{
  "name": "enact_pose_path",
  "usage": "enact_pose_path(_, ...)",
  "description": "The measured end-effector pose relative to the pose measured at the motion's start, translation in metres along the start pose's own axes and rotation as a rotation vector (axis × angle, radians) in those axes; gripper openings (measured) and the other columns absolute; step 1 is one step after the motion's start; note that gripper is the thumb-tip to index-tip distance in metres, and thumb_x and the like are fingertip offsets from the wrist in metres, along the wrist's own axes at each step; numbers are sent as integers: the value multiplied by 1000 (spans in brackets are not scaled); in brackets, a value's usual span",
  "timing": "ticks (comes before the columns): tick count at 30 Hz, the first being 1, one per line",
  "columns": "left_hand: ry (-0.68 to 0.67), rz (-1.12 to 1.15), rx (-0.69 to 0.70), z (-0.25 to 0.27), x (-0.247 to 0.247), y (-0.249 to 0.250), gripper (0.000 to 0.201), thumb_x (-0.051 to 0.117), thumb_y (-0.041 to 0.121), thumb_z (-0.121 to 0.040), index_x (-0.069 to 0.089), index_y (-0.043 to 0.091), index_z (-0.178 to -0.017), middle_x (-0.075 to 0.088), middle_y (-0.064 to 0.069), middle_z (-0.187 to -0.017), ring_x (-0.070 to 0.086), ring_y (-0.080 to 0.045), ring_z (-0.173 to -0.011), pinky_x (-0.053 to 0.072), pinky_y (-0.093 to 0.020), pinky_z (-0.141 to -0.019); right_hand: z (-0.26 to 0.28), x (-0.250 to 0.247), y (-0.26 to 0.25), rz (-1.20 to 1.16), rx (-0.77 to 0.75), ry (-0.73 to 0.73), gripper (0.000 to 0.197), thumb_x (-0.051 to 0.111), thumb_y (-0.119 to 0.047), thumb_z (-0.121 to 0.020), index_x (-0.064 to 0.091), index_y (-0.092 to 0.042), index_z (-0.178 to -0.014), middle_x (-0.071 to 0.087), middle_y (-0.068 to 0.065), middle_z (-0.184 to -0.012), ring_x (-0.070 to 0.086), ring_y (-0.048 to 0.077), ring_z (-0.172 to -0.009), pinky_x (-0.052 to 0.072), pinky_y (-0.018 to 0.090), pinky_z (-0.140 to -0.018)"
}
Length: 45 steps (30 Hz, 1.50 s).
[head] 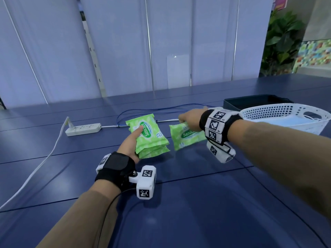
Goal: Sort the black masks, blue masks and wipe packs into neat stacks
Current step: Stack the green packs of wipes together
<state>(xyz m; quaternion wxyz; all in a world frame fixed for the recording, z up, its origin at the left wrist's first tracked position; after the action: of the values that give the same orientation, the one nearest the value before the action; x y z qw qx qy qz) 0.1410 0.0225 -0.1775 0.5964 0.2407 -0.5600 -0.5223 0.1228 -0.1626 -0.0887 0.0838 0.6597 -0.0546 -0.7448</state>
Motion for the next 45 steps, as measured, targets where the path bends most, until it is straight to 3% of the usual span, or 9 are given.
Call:
enact_pose_path(4,36,-157,54,2,-3,9,48,62,35,-87,57,6,-125,68,-19,-110,68,-34,-97,53,-51,-85,19,-52,-13,145,-122,108,33,46,-12,-94,51,-29,-122,54,-5,-127,43,23,-124,3,62,-111)
enact_pose_path(12,-205,19,-45,12,37,-14,59,36,59,-92,58,14,-123,64,-17,-121,64,-31,-106,52,-43,-87,16,-67,-113,180,-482,266,35,54,-4,-85,61,-24,-114,34,7,-140,34,31,-125,41,41,-93)
enact_pose_path(17,-158,169,6,7,46,-25,67,32,61,-91,54,13,-131,63,-16,-122,60,-32,-112,46,-47,-95,-9,-52,-61,-421,-129,249,83,66,-30,-85,13,-28,-149,0,16,-157,30,40,-137,32,43,-109)
enact_pose_path(25,-210,153,44,1,44,-17,61,49,59,-83,59,17,-125,66,-18,-117,63,-33,-107,41,-52,-102,-4,-1,-65,-823,14,97,83,45,-44,-95,-5,-8,-150,41,19,-144,48,30,-125,40,29,-91)
enact_pose_path(29,-173,183,82,-1,31,-11,40,49,37,-91,61,13,-121,69,-17,-110,70,-30,-88,57,-47,-76,-9,6,-62,-965,-66,93,46,38,-27,-100,34,-9,-142,49,15,-138,49,28,-123,38,28,-96)
enact_pose_path(32,-162,243,132,-1,23,1,32,47,33,-93,61,14,-115,71,-12,-104,71,-27,-83,59,-44,-65,-23,9,6,-846,143,219,35,45,-24,-97,51,-5,-126,53,14,-132,48,28,-122,36,29,-97)
enact_pose_path(36,-138,252,139,0,17,1,35,48,32,-92,60,15,-120,71,-10,-106,71,-28,-86,58,-46,-71,-35,34,81,-460,421,95,45,53,-31,-92,45,-6,-128,54,16,-130,53,33,-117,43,35,-93)
enact_pose_path(42,-152,193,87,-2,20,-7,43,50,33,-89,57,13,-126,68,-15,-115,67,-33,-97,53,-50,-83,-44,49,94,-229,407,-65,46,57,-33,-91,51,-9,-129,61,7,-117,60,23,-107,47,30,-86)
enact_pose_path(45,-175,169,40,-5,20,-14,43,51,33,-88,58,13,-125,67,-17,-116,64,-37,-105,49,-55,-88,-47,50,103,-210,412,-99,34,66,-38,-84,64,-14,-106,64,5,-118,59,19,-100,47,30,-88)
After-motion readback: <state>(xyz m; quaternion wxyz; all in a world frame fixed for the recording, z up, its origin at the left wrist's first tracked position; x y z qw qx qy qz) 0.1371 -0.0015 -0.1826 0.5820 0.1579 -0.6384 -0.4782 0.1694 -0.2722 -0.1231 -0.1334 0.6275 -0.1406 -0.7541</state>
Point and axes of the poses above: each hand's wrist, its own z-axis away from the middle knuckle, its own x-axis out of the palm, y = z × x, the point moved 8 cm from there along -z, towards the middle knuckle
